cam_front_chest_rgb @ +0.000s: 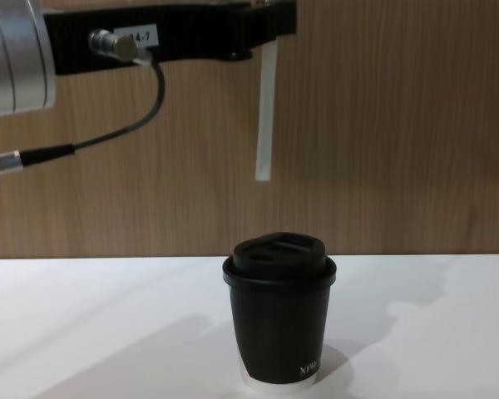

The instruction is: Pick up the straw with one hand, pass it to the other hand, and insert it into the cup.

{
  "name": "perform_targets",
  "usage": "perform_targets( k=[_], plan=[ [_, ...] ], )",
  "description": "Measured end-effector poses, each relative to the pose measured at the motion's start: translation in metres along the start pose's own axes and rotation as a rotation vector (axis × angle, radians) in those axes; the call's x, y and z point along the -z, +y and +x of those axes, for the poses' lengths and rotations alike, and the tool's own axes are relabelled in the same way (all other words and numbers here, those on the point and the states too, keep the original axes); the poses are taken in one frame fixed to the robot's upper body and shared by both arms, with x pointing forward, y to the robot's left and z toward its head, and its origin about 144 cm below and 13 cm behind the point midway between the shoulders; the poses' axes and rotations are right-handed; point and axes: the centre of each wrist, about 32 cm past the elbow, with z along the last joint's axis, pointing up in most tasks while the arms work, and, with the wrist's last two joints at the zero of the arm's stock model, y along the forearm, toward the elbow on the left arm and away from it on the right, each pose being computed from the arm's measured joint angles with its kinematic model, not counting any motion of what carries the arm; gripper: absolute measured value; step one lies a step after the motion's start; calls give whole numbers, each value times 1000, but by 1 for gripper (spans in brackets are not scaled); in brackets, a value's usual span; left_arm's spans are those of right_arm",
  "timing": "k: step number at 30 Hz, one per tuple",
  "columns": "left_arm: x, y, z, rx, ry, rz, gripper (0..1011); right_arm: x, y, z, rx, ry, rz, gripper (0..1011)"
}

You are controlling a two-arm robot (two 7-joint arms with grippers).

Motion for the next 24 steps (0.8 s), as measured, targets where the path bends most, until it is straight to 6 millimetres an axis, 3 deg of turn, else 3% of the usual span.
perform_targets(
  k=[24],
  plan=[
    [27, -2, 0, -55, -12, 44, 10, 0, 0, 0, 0, 0, 0, 1001]
  ],
)
